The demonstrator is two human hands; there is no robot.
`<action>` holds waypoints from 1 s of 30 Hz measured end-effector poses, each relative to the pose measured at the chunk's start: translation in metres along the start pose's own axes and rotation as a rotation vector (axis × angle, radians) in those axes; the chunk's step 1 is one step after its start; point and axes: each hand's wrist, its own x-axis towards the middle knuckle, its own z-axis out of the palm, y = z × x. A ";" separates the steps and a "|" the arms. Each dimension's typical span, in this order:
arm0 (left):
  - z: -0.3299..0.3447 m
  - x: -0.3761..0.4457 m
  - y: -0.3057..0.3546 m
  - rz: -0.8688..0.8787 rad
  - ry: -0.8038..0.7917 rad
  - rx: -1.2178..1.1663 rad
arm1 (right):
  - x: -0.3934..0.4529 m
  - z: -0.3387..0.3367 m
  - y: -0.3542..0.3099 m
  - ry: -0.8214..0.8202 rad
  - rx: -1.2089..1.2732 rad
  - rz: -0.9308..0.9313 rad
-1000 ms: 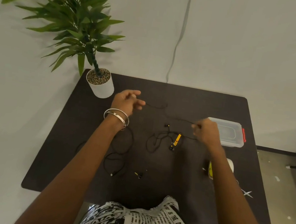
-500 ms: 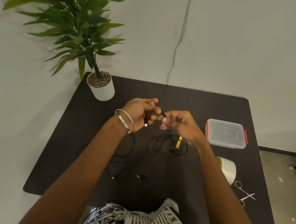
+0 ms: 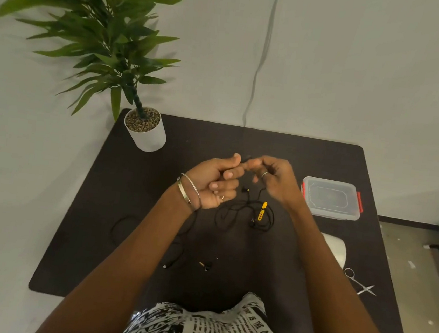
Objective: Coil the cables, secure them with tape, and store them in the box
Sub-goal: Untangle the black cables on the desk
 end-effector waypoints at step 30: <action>-0.038 0.014 -0.026 0.494 0.375 0.552 | -0.040 -0.024 -0.044 -0.280 -0.191 -0.073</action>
